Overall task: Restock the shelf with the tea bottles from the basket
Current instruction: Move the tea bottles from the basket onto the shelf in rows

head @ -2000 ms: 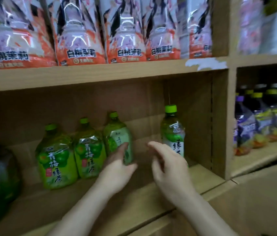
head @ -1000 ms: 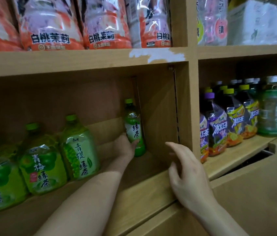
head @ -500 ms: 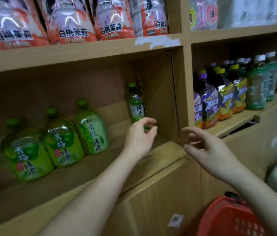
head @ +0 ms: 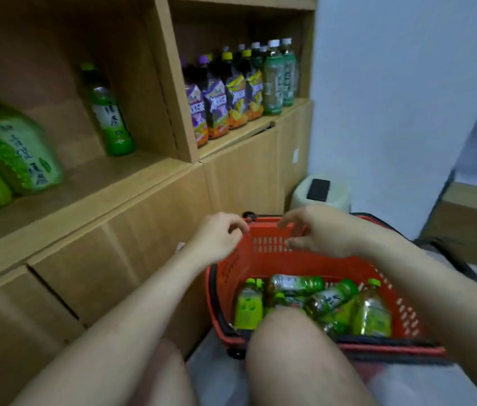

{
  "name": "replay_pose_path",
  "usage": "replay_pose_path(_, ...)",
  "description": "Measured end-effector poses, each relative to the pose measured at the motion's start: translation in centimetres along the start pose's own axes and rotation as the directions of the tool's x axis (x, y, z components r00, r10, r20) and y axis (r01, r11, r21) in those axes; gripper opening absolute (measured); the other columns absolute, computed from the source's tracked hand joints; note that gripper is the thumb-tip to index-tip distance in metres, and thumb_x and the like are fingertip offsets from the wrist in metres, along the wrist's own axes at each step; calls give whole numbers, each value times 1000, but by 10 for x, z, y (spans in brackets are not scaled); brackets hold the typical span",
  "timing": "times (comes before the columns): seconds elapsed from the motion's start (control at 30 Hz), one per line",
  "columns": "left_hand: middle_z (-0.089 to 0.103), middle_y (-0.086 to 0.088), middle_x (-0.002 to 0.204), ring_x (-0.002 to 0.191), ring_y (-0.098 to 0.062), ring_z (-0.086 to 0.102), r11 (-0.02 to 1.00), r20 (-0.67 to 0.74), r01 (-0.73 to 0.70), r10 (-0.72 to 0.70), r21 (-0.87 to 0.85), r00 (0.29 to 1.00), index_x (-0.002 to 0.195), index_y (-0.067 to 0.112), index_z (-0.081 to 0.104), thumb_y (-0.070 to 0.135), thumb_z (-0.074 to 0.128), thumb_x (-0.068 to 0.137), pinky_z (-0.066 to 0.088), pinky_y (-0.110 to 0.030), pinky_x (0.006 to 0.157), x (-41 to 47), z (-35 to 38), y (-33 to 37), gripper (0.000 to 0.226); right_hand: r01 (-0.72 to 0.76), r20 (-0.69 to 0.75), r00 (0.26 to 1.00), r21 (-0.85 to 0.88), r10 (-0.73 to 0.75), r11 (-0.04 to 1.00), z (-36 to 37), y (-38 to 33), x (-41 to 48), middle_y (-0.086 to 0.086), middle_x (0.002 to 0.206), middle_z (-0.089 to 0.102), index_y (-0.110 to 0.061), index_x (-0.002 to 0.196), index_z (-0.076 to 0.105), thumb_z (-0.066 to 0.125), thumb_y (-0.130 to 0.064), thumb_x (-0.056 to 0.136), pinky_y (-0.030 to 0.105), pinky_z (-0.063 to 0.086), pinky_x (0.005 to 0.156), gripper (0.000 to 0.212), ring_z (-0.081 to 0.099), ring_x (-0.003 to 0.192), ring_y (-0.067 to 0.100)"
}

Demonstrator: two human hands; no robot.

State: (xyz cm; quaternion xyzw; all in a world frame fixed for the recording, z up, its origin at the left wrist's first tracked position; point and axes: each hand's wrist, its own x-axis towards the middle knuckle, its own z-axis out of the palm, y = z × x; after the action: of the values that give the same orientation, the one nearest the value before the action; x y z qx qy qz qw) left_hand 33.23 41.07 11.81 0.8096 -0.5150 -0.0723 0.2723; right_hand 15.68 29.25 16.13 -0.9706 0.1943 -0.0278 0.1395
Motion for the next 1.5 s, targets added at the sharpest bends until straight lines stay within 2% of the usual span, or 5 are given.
replay_pose_path(0.47, 72, -2, 104, 98, -21, 65, 999, 356, -7, -11, 48, 934, 98, 17, 72, 20, 55, 90, 48, -29, 84, 53, 146, 9, 19, -308, 120, 944, -2, 306, 951, 57, 100, 4, 7, 129, 59, -17, 135, 49, 62, -19, 86, 24, 39, 87, 50, 56, 116, 25)
replay_pose_path(0.77, 41, -16, 143, 129, -33, 40, 984, 623, -52, -67, 171, 779, 142, 14, 34, 35, 60, 89, 37, -41, 106, 87, 315, 20, 63, -801, 329, 598, 265, 731, 536, 171, 221, -25, 22, 136, 50, -22, 149, -3, 66, -31, 84, 40, 42, 101, 96, 53, 120, 36)
replay_pose_path(1.0, 50, -20, 133, 114, -33, 55, 967, 703, 151, -254, 207, 664, 151, 13, 2, 27, 52, 94, 46, -39, 95, 87, 370, -23, 77, -773, 360, 577, -49, 733, 632, 205, 236, -2, 23, 140, 37, -28, 149, 7, 56, -36, 89, 49, 42, 98, 78, 48, 120, 42)
replay_pose_path(1.3, 69, 6, 90, 77, -13, 63, 960, 598, 219, -279, 172, 752, 99, 25, 67, 56, 76, 63, 47, -25, 62, 123, 319, -9, 48, -608, 189, 779, -9, 599, 794, 215, 235, 12, 11, 153, 18, -35, 148, 7, 72, -29, 77, 55, 30, 109, 96, 13, 143, 30)
replay_pose_path(1.5, 71, 17, 95, 93, -5, 64, 981, 742, 155, -19, -116, 671, 101, 31, 73, 58, 79, 52, 49, -34, 94, 160, 237, -7, 56, -426, 129, 903, 124, 411, 896, 211, 228, 29, -8, 157, 14, -43, 146, 9, 74, -39, 73, 63, 14, 109, 97, 6, 147, 16)
